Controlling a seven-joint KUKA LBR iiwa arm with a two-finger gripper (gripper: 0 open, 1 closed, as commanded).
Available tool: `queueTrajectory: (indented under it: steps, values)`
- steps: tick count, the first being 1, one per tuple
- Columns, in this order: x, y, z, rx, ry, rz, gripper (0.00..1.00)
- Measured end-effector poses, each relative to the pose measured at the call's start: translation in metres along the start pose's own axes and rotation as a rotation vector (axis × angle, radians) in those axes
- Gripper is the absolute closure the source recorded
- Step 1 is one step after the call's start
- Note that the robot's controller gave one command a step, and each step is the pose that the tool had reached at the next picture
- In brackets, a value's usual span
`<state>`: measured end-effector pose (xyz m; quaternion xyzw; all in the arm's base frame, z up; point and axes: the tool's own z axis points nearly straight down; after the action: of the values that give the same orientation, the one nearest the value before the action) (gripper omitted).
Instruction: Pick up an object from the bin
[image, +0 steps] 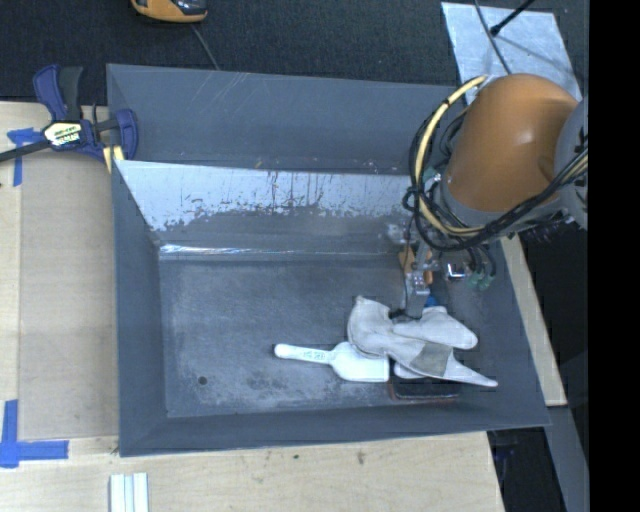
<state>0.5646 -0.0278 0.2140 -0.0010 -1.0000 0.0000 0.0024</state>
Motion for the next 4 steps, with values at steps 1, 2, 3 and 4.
queueTrajectory:
  steps: [1, 2, 3, 4]
  values:
    - [-0.002, 0.000, -0.005, 0.001, -0.009, -0.001, 0.00]
    - [0.003, -0.043, 0.066, 0.002, -0.013, -0.082, 0.00]
    - [0.004, -0.086, 0.145, -0.003, -0.004, -0.126, 0.00]
    - [-0.019, -0.094, 0.143, -0.008, -0.001, -0.063, 0.00]
